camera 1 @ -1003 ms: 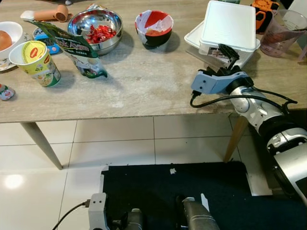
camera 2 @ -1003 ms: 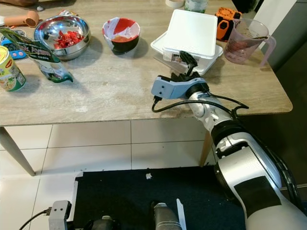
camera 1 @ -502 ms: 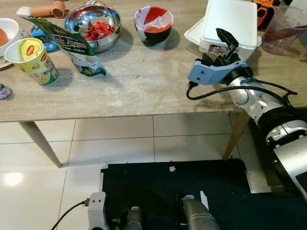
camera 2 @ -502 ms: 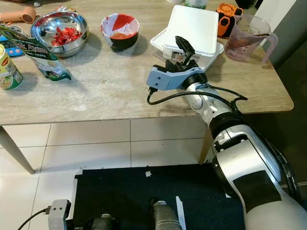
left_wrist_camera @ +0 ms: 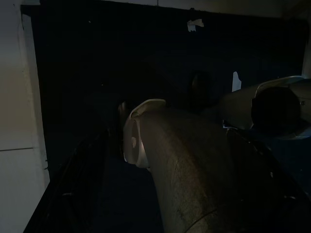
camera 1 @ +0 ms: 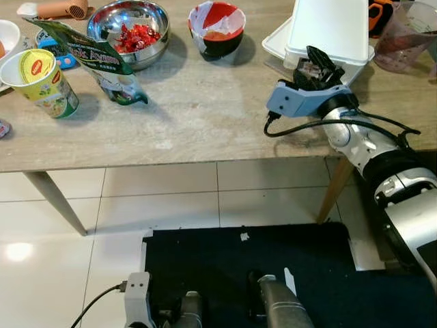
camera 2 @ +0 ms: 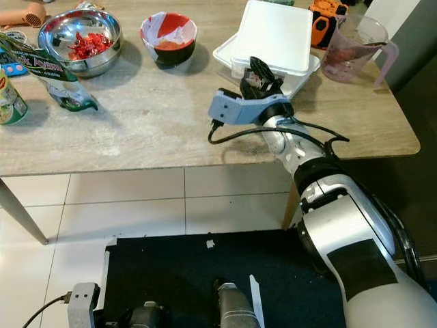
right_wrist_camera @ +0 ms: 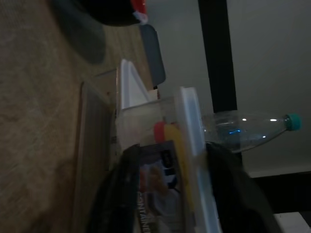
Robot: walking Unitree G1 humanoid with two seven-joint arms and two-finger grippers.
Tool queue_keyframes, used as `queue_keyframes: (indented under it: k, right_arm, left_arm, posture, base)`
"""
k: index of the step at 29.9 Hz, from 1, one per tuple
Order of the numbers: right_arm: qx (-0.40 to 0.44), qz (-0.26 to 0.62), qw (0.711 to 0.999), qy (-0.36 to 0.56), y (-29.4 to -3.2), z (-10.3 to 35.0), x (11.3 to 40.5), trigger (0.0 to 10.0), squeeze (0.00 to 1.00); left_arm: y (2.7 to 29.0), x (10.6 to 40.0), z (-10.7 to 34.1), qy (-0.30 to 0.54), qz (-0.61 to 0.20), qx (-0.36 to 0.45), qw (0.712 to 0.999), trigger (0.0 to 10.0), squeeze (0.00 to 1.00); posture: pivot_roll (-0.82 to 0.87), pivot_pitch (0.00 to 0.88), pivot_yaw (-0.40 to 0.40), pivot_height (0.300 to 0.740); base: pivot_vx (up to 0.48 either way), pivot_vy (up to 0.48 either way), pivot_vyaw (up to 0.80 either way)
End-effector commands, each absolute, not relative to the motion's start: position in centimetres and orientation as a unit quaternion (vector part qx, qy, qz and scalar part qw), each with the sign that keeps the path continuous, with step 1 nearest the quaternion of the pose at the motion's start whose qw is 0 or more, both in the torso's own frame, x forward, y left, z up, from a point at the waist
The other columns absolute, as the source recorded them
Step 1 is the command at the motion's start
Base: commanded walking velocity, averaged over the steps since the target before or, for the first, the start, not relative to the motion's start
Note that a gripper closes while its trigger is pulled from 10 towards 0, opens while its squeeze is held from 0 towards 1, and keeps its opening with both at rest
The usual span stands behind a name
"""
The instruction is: Restocking fridge
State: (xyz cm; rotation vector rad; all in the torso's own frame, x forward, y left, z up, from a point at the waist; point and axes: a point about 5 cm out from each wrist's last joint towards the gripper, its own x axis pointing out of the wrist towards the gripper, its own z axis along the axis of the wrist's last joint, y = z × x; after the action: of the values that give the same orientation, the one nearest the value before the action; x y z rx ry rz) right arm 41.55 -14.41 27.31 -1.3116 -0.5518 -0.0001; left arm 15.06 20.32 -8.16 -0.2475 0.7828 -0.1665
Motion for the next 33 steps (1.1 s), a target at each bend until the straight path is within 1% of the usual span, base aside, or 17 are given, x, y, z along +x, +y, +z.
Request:
queue_keyframes:
  k: [1,10,12,14,15,16,17,19,20,23,24,25,26,31,33]
  right_arm:
    - [-0.597,-0.015,0.767,-0.235,-15.4,27.1,41.7,0.0,0.0]
    - [-0.595,-0.011,0.763,-0.252,-15.1,27.8,41.6,0.0,0.0]
    - [-0.581,-0.001,0.77,-0.266,-14.8,28.4,41.5,0.0,0.0]
    - [-0.581,-0.001,0.77,-0.266,-14.8,28.4,41.5,0.0,0.0]
    - [-0.56,0.002,0.78,-0.279,-14.7,29.2,41.4,0.0,0.0]
    - [-0.56,0.002,0.78,-0.279,-14.7,29.2,41.4,0.0,0.0]
    - [-0.548,0.003,0.786,-0.285,-14.7,29.6,41.4,0.0,0.0]
    - [-0.494,0.016,0.812,-0.312,-14.5,31.4,41.1,0.0,0.0]
    - [-0.494,0.016,0.812,-0.312,-14.5,31.4,41.1,0.0,0.0]
    - [-0.465,0.024,0.823,-0.325,-14.6,32.3,40.9,0.0,0.0]
    - [-0.445,0.031,0.83,-0.334,-14.5,32.8,40.7,0.0,0.0]
    - [-0.432,0.036,0.834,-0.341,-14.5,33.2,40.6,0.0,0.0]
    - [-0.402,0.049,0.84,-0.361,-14.5,34.2,40.3,0.0,0.0]
    - [-0.373,0.071,0.842,-0.382,-14.7,35.5,39.8,0.0,0.0]
    - [-0.351,0.106,0.842,-0.396,-14.5,36.2,39.3,0.0,0.0]
  left_arm:
    - [20.1,8.7,-10.5,0.486,-0.069,-0.138,0.86,10.0,0.0]
    - [19.5,9.5,-10.5,0.481,-0.073,-0.141,0.863,10.0,0.0]
    - [19.4,9.9,-10.4,0.478,-0.074,-0.142,0.864,10.0,0.0]
    - [19.4,9.9,-10.4,0.478,-0.074,-0.142,0.864,10.0,0.0]
    - [19.3,10.3,-10.4,0.476,-0.074,-0.141,0.865,10.0,0.0]
    - [19.3,10.3,-10.4,0.476,-0.074,-0.141,0.865,10.0,0.0]
    - [19.3,10.5,-10.3,0.476,-0.073,-0.141,0.865,10.0,0.0]
    - [19.1,11.0,-10.3,0.474,-0.073,-0.14,0.866,10.0,0.0]
    - [19.1,11.0,-10.3,0.474,-0.073,-0.14,0.866,10.0,0.0]
    - [19.1,11.2,-10.2,0.474,-0.073,-0.14,0.867,10.0,0.0]
    - [19.0,11.4,-10.2,0.472,-0.073,-0.14,0.867,10.0,0.0]
    - [18.9,11.5,-10.2,0.471,-0.073,-0.141,0.868,10.0,0.0]
    - [18.7,11.8,-10.1,0.47,-0.074,-0.141,0.868,10.0,0.0]
    - [18.5,12.1,-10.1,0.471,-0.076,-0.139,0.868,10.0,0.0]
    - [18.4,12.2,-10.1,0.473,-0.077,-0.138,0.867,10.0,0.0]
  posture:
    - [0.08,0.403,-0.047,0.74]
    - [0.07,0.38,-0.05,0.74]
    - [0.07,0.362,-0.05,0.74]
    - [0.07,0.362,-0.05,0.74]
    - [0.07,0.341,-0.05,0.74]
    - [0.07,0.341,-0.05,0.74]
    - [0.07,0.341,-0.05,0.74]
    - [0.06,0.311,-0.05,0.74]
    - [0.06,0.311,-0.05,0.74]
    - [0.06,0.311,-0.05,0.74]
    - [0.06,0.291,-0.05,0.74]
    - [0.06,0.291,-0.05,0.74]
    - [0.05,0.275,-0.049,0.74]
    - [0.05,0.256,-0.047,0.74]
    - [0.04,0.249,-0.046,0.74]
  base:
    - [0.0,0.0,0.0]
    - [0.0,0.0,0.0]
    - [0.0,0.0,0.0]
    - [0.0,0.0,0.0]
    - [0.0,0.0,0.0]
    - [0.0,0.0,0.0]
    - [0.0,0.0,0.0]
    - [0.0,0.0,0.0]
    - [0.0,0.0,0.0]
    - [0.0,0.0,0.0]
    - [0.0,0.0,0.0]
    - [0.0,0.0,0.0]
    - [0.0,0.0,0.0]
    - [0.0,0.0,0.0]
    - [0.0,0.0,0.0]
